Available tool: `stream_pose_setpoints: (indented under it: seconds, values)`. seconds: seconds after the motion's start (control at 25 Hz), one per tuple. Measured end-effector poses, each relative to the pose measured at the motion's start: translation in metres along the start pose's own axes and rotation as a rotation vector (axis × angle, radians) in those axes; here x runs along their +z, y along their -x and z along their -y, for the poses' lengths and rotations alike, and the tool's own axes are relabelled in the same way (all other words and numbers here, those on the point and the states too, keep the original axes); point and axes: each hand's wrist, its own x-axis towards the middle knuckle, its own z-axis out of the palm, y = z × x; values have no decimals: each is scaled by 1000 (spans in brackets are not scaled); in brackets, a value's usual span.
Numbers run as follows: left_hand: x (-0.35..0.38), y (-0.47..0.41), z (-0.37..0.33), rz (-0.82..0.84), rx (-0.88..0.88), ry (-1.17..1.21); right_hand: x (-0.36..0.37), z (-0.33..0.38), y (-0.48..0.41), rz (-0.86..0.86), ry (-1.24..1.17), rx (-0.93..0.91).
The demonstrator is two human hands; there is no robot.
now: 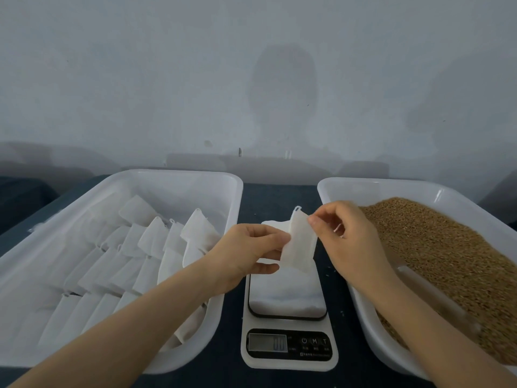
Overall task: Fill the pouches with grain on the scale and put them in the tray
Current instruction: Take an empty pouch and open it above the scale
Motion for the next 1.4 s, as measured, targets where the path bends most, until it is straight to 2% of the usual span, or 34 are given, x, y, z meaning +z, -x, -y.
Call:
stream_pose_setpoints:
  seconds: [0.16,0.24,0.48,0.6,0.8,0.92,1.0,1.12,1.2,1.28,1.4]
  values:
    - [1,1,1,8,59,35,4,7,4,302,-136,56]
    - [3,1,1,-3,70,21,6,9,4,340,-137,55]
    - [6,1,2,-27,83,-74,5,8,2,348,-181,130]
    - [8,2,2,-90,80,-82,6,5,3,309,-145,143]
    - [12,3,1,-176,135,-104,7,4,8,75,12,5]
    - [12,3,2,-171,192,-102,8,6,9,83,27,-194]
    - [13,3,4,-176,263,-166,10,7,9,113,33,-260]
    - [15,6,9,-214,470,-443,14,9,7,212,-28,-41]
    - [17,8,10,-213,564,-540,13,5,4,261,-85,107]
    - [17,7,8,-267,594,-512,7,0,1,237,-140,181]
    - [7,3,4,-459,478,-323,-4,1,-1,206,-208,215]
